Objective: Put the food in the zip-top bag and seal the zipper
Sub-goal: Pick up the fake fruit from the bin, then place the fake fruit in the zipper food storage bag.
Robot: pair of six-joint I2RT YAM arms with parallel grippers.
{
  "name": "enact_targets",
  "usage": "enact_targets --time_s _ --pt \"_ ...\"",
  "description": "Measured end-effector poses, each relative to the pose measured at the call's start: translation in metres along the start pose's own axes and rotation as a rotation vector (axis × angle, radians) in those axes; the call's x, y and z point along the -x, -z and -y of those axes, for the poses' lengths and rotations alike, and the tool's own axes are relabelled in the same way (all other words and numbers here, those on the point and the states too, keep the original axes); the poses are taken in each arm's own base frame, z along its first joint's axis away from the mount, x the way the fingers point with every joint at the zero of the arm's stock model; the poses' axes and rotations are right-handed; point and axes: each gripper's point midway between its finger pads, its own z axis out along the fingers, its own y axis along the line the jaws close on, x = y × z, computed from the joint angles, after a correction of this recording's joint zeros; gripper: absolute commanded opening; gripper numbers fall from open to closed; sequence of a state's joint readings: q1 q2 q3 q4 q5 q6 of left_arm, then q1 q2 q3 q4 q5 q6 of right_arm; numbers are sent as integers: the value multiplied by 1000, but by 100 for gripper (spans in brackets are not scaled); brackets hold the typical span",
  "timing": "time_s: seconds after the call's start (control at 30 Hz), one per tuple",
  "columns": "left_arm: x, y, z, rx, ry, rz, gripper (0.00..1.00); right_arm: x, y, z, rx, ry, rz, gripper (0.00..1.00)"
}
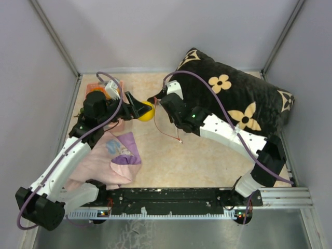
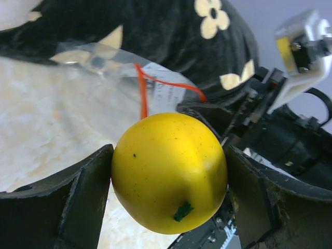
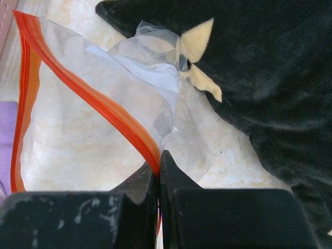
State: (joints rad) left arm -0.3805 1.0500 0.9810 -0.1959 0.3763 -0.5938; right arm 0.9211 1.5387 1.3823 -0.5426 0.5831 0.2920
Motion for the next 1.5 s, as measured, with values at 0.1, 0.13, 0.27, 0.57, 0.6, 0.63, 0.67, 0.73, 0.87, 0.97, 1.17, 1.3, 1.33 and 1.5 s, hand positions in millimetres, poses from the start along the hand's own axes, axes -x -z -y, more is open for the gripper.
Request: enact_targets --time_s 0.1,0.13,0.27,0.57,0.6,0.63,0.67,0.73,0.87,0.97,1.17,1.3,1.33,1.5 --pt "-1 -4 17 -67 4 9 51 3 1 -2 11 -11 2 0" --pt "-1 -5 23 -88 2 14 51 4 2 -3 13 -13 4 0" --pt "-2 -8 40 -151 -10 28 51 6 3 -7 31 -32 7 0" --pt "-25 -27 42 -151 -56 20 54 6 7 -18 86 -66 -12 0" --pt "-28 -30 39 -135 -64 17 54 6 8 -20 96 -71 -13 0" --pt "-31 -32 36 -122 -71 15 54 7 9 -22 104 -76 -13 0" --pt "-34 -35 33 -108 -80 12 54 9 10 -23 112 -81 -10 0" --pt "-37 -38 26 -74 -94 13 55 12 11 -24 120 -89 -10 0" --pt "-45 -41 7 15 -111 10 62 14 13 -29 142 -97 -8 0" --pt "-48 -43 -4 64 -116 4 69 13 13 -31 153 -103 -13 0" --pt "-58 -45 -15 116 -116 -28 85 13 14 -35 176 -115 -21 0" --pt "-54 -44 -12 129 -116 -33 96 12 15 -36 182 -119 -23 0" --pt "-52 -44 -11 128 -116 -29 96 12 15 -37 182 -119 -23 0" --pt "-48 -43 -7 124 -109 -21 100 12 15 -38 189 -126 -25 0"
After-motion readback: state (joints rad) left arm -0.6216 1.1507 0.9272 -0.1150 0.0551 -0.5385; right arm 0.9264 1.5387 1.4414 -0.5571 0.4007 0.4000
